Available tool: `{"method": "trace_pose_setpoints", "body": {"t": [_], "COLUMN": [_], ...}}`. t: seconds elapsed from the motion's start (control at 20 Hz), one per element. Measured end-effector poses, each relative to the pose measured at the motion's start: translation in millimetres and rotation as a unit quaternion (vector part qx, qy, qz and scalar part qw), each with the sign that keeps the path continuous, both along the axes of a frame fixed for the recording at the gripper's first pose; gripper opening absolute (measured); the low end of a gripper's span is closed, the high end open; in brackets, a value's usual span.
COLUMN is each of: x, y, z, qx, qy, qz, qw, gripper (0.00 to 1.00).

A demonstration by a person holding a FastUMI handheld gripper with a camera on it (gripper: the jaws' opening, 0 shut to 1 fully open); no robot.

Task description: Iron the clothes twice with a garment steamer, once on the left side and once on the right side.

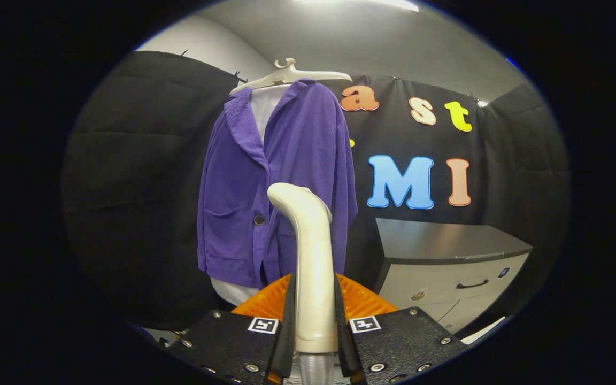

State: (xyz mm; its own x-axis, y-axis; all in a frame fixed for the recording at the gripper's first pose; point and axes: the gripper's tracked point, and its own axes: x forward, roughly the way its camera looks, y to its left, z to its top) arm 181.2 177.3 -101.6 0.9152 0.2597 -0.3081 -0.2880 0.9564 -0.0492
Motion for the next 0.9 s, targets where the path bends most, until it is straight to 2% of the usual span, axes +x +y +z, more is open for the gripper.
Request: {"method": "trace_pose_setpoints", "body": {"t": [0.55,0.9], "x": [-44,-67], "y": [-20,-22], "z": [-94,-143], "qx": [-0.021,-0.043], "qy": [0.077,0.115], "qz": [-0.017,-0.010], "qw": [0.997,0.992], "gripper": [0.34,0.34]}}
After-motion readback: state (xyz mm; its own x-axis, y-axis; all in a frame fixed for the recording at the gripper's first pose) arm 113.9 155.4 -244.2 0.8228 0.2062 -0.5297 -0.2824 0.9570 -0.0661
